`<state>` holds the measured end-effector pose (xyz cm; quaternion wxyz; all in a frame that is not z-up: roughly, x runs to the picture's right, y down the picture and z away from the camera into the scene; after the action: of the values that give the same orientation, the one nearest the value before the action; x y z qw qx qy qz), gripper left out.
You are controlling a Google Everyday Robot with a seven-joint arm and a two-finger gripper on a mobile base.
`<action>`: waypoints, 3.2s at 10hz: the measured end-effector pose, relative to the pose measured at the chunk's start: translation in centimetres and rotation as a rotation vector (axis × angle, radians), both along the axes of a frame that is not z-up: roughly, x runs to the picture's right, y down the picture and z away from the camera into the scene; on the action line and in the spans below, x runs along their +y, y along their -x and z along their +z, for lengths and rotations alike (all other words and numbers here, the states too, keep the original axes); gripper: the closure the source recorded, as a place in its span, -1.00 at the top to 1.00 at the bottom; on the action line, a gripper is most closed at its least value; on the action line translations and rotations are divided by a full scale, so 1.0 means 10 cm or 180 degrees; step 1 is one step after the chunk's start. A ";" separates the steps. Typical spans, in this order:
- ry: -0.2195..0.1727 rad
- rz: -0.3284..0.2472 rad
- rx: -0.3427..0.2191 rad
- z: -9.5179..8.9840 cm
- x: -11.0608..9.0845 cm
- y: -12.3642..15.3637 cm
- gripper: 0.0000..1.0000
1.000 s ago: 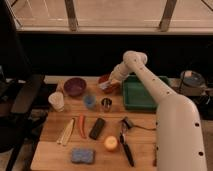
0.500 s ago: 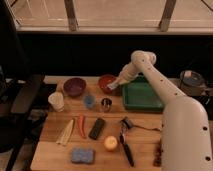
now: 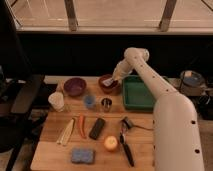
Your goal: Wipe red bowl with towel
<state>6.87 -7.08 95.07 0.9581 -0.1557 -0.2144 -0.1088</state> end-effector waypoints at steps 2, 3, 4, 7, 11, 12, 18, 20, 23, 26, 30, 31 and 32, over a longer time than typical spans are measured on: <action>-0.0020 -0.0039 -0.0112 -0.01 0.00 0.27 -0.60; -0.0020 -0.0056 -0.0148 -0.02 0.02 0.32 -0.60; -0.0016 -0.0060 -0.0172 -0.06 0.05 0.33 -0.60; 0.0059 -0.0001 -0.0123 -0.20 0.26 0.07 -0.60; 0.0010 0.0163 0.0101 -0.15 0.17 -0.30 -0.60; -0.0064 0.0212 0.0123 -0.10 0.03 -0.30 -0.60; -0.0080 0.0260 -0.0302 -0.07 -0.09 0.25 -0.60; 0.0016 0.0284 -0.0427 -0.21 0.10 0.29 -0.60; 0.0099 0.0327 -0.0317 -0.36 0.32 0.01 -0.60; 0.0058 0.0371 -0.0018 -0.26 0.22 -0.45 -0.60; -0.0082 0.0400 -0.0002 -0.10 -0.09 -0.38 -0.60; -0.0098 0.0397 -0.0050 -0.07 -0.14 -0.24 -0.60; -0.0088 0.0397 -0.0120 -0.07 -0.14 -0.10 -0.60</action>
<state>7.91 -8.52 94.42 0.9609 -0.1267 -0.2401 -0.0547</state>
